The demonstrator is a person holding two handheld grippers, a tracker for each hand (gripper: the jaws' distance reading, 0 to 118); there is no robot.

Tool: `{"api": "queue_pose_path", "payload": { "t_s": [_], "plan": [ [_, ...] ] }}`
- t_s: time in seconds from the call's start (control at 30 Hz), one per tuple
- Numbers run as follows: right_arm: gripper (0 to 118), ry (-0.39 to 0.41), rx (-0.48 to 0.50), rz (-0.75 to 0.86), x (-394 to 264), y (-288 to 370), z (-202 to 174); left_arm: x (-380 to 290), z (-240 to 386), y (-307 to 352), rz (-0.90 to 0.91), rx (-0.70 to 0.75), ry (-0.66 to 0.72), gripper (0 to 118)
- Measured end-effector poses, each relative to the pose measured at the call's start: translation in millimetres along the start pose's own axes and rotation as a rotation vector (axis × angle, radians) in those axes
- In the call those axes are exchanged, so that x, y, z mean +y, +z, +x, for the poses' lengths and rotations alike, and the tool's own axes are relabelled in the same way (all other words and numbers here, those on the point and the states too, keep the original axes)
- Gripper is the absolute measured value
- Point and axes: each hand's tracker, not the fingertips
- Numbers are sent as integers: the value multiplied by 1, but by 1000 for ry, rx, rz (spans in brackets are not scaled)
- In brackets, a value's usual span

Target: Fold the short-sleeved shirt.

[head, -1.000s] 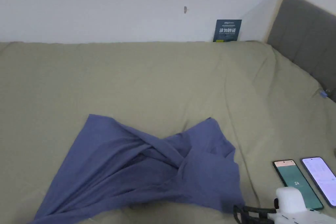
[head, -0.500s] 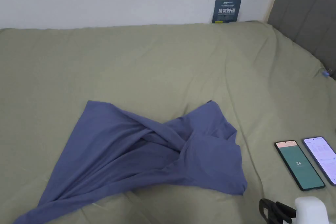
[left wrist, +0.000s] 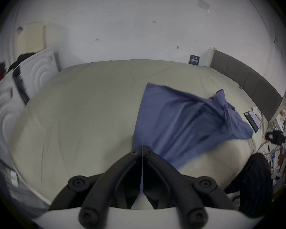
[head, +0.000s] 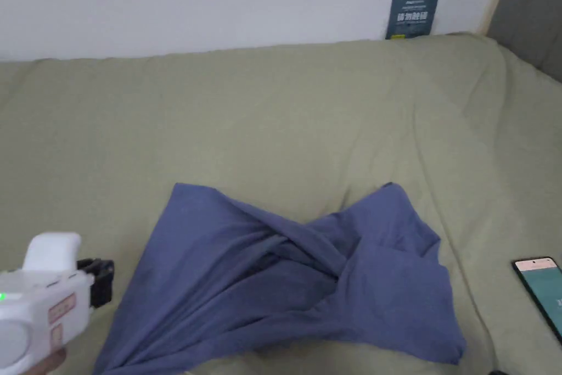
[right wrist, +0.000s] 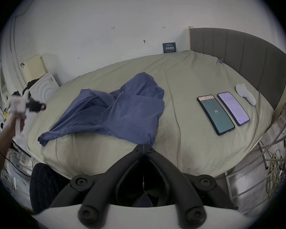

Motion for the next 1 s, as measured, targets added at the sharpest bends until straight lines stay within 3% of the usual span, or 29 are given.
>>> {"api": "queue_pose_path", "payload": {
  "t_s": [0.1, 0.17, 0.2, 0.23, 0.27, 0.3, 0.43, 0.6, 0.83, 0.9, 1.0],
  "plan": [
    [0, -16, -6, -8, 5, -6, -2, 79, -1, -75, -140, -33, 15, 0],
    [0, -23, -9, -7, 8, -8, -3, 121, 5, -111, -184, -64, 38, 10],
    [0, -25, -12, -5, 10, -8, -4, 139, 9, -131, -224, -91, 69, 33],
    [0, -28, -16, -5, 12, -8, -5, 155, 11, -150, -255, -111, 96, 82],
    [0, -33, -17, -6, 13, -9, -5, 167, 14, -171, -327, -116, 134, 111],
    [0, -38, -19, -7, 14, -10, -5, 173, 9, -191, -372, -103, 162, 118],
    [0, -50, -27, -14, 14, -11, -2, 184, 15, -239, -437, -5, 205, 118],
    [0, -81, -28, -24, 16, -15, 6, 166, 17, -279, -588, 141, 151, 118],
    [0, -101, -21, -20, 16, -16, 9, 149, 43, -237, -595, 109, 118, 104],
    [0, -95, -21, -16, 14, -15, 8, 150, 49, -223, -586, 109, 97, 82],
    [0, -88, -17, -15, 13, -15, 6, 145, 34, -248, -582, 103, 79, 22]
  ]
}}
